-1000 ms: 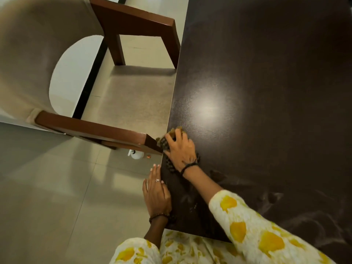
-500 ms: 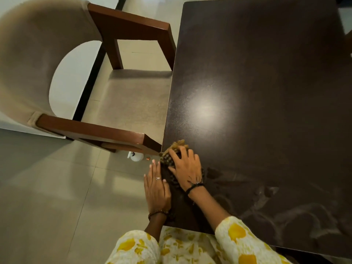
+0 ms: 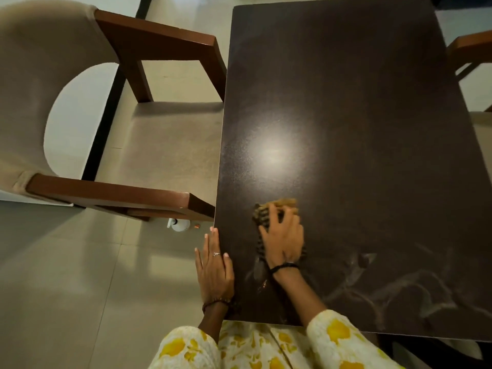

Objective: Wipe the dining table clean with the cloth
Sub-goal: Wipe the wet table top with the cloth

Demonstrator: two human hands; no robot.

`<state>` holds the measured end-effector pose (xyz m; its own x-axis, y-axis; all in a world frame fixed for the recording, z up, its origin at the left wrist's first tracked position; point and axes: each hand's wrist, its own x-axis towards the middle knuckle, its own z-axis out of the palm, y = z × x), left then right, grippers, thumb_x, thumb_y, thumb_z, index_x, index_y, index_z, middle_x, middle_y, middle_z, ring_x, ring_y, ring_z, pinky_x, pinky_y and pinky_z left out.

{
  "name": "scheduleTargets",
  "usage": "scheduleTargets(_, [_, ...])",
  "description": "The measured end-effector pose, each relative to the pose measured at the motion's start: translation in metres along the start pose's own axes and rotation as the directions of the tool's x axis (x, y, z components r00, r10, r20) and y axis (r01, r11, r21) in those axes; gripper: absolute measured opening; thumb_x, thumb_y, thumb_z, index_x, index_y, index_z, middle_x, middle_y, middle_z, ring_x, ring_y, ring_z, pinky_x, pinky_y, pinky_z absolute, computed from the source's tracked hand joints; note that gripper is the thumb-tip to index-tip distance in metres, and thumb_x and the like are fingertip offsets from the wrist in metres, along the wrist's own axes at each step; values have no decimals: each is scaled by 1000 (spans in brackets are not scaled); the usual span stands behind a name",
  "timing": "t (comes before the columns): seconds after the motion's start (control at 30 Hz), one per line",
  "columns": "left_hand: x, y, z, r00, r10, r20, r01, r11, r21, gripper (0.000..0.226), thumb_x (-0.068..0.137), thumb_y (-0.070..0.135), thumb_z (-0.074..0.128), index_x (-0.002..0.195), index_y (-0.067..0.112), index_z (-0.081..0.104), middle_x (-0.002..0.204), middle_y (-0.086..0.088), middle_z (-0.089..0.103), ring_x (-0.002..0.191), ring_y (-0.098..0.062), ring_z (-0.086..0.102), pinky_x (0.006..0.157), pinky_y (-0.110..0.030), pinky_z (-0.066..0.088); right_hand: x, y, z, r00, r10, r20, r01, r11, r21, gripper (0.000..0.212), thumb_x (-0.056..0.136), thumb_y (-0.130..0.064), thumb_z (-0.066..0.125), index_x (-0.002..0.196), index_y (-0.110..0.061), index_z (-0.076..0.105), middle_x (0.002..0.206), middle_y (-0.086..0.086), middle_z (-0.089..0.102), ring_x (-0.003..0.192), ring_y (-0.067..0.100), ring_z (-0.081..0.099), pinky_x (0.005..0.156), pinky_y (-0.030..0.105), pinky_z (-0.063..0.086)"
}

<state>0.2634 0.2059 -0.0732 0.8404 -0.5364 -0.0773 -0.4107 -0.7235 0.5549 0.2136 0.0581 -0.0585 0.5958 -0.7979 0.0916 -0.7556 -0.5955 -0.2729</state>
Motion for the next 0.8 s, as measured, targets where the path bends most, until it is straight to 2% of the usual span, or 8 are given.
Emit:
scheduleTargets(0.07, [0, 1, 0, 1000, 1, -2, -1, 1000, 2, 61, 86, 29, 24, 144, 16, 12, 148, 0, 23, 137, -9, 13, 113, -36, 3, 2, -31, 14, 994, -110, 5, 109, 993, 41, 67, 52, -42, 83, 110, -19, 56, 99, 12, 61, 74, 28, 59, 57, 31, 48])
scheduleTargets(0.17, [1, 2, -1, 1000, 4, -6, -4, 1000, 5, 61, 85, 29, 25, 143, 16, 11, 148, -5, 26, 136, -13, 16, 113, -40, 6, 20, -60, 24, 974, -222, -32, 224, 973, 53, 55, 58, -47, 79, 104, -21, 64, 97, 7, 63, 74, 23, 59, 60, 28, 47])
scheduleTargets(0.3, [1, 1, 0, 1000, -4, 3, 3, 999, 42, 61, 85, 34, 24, 143, 20, 10, 149, -6, 27, 137, -14, 17, 113, -41, 6, 46, -66, 25, 967, -250, -41, 253, 965, 76, 52, 54, -47, 81, 99, -22, 69, 94, 6, 65, 73, 21, 60, 61, 28, 47])
scheduleTargets(0.37, [1, 3, 0, 1000, -7, 15, 6, 999, 53, 62, 86, 37, 24, 143, 21, 9, 149, -5, 26, 137, -15, 17, 113, -41, 4, 59, -47, 18, 982, -185, -30, 187, 977, 107, 55, 53, -41, 83, 101, -19, 68, 96, 10, 64, 75, 25, 60, 61, 30, 48])
scheduleTargets(0.47, [2, 3, 0, 1000, -17, 25, 15, 998, 67, 62, 87, 41, 24, 144, 21, 9, 149, -7, 27, 137, -20, 21, 112, -41, 4, 75, 14, -2, 1000, -1, -1, 1, 993, 120, 54, 63, -32, 81, 110, -12, 63, 105, 20, 59, 82, 36, 58, 66, 39, 48])
scheduleTargets(0.63, [3, 2, 2, 999, -23, 25, 21, 997, 81, 64, 87, 43, 24, 145, 18, 12, 147, -10, 31, 136, -24, 25, 112, -46, 8, 76, 129, -42, 937, 344, -62, -345, 939, -6, 52, 76, -28, 72, 121, -8, 55, 116, 26, 50, 93, 43, 51, 74, 46, 45])
scheduleTargets(0.7, [3, 2, 2, 1000, -23, 20, 22, 996, 84, 64, 87, 43, 23, 145, 16, 14, 147, -11, 31, 136, -25, 25, 112, -46, 8, 73, 142, -49, 910, 408, -74, -410, 912, -26, 51, 79, -27, 69, 124, -8, 52, 121, 26, 46, 98, 43, 49, 78, 47, 43])
scheduleTargets(0.8, [3, 1, 3, 1000, -18, 10, 17, 995, 100, 64, 88, 42, 24, 145, 15, 14, 147, -11, 31, 136, -25, 24, 112, -46, 7, 66, 125, -45, 896, 435, -91, -436, 900, 11, 49, 74, -25, 74, 117, -7, 56, 115, 26, 50, 92, 42, 53, 71, 44, 46])
